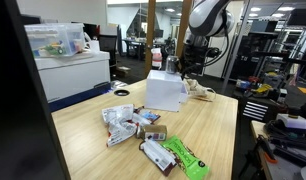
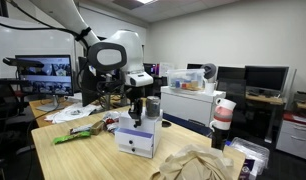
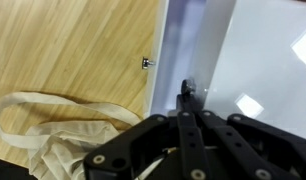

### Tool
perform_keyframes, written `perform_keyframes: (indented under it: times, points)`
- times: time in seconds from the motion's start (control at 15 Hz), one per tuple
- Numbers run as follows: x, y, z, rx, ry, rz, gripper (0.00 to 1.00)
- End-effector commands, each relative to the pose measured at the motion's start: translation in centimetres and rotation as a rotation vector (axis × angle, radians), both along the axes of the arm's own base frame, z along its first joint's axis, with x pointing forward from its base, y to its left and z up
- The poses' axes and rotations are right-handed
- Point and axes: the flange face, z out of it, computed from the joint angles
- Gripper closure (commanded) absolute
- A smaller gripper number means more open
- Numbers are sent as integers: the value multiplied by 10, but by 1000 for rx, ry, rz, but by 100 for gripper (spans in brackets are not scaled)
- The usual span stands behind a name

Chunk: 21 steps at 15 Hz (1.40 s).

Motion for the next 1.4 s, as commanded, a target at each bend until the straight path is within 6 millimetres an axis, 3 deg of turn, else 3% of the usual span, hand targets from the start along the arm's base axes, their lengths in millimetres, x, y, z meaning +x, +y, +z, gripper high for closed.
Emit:
perform_keyframes:
  times: [0.0,0.53,0.8,1.33]
  points:
    - [-18,3,4,21,1,24,100]
    - [-32,-1,22,15,-19,21,100]
    - [-42,8,42,20,-63,55,100]
    - [-83,34,79,59,-97,144,100]
